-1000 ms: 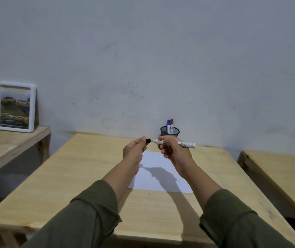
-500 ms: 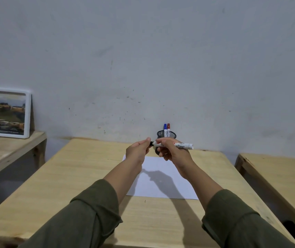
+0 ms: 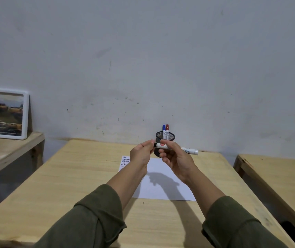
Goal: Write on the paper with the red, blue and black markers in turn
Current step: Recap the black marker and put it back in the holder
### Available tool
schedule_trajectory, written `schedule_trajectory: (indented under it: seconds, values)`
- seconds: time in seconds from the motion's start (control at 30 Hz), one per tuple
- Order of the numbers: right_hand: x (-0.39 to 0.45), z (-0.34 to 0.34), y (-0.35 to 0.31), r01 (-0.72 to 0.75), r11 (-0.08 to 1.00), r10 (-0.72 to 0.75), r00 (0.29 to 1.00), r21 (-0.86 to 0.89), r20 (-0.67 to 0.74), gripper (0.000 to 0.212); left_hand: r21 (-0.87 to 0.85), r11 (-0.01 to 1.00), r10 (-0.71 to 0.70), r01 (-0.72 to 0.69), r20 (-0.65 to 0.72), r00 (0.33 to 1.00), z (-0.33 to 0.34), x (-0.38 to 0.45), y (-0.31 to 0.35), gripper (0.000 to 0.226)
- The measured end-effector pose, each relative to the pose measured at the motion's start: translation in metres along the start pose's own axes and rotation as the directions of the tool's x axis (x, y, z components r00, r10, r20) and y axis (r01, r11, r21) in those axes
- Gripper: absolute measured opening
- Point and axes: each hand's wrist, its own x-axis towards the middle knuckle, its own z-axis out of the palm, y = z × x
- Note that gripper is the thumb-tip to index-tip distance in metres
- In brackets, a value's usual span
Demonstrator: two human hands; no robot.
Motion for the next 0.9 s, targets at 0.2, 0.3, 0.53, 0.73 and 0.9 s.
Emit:
schedule_trajectory:
  seconds: [0.2, 0.3, 0.53, 0.73, 0.9]
  values:
    - [0.000, -0.016, -0.014, -0.072, 0.992, 0.056, 0.988, 0.108, 0.143, 0.041, 0.064, 0.993, 0.106, -0.102, -0.056, 0.993, -0.001, 0.024, 0.018, 0.025]
    - [0.005, -0.018, -0.019, -0.095, 0.995, 0.089, 0.981, 0.022, 0.174, 0.035, 0.131, 0.983, 0.117, -0.127, 0.079, 0.990, 0.002, 0.031, 0.028, 0.028]
    - [0.044, -0.031, -0.017, 0.011, 0.976, 0.018, 0.991, -0.217, 0.132, 0.044, 0.435, 0.856, 0.183, -0.278, 0.247, 0.952, 0.023, 0.069, 0.030, 0.028]
    - [0.101, -0.050, -0.035, 0.137, 0.912, -0.140, 0.990, -0.386, 0.019, 0.088, 0.682, 0.640, 0.228, -0.353, 0.270, 0.935, 0.030, 0.114, 0.023, 0.045]
    - [0.144, -0.056, -0.047, 0.204, 0.825, -0.282, 0.957, -0.526, -0.070, 0.092, 0.805, 0.482, 0.193, -0.347, 0.289, 0.938, 0.038, 0.144, 0.010, 0.055]
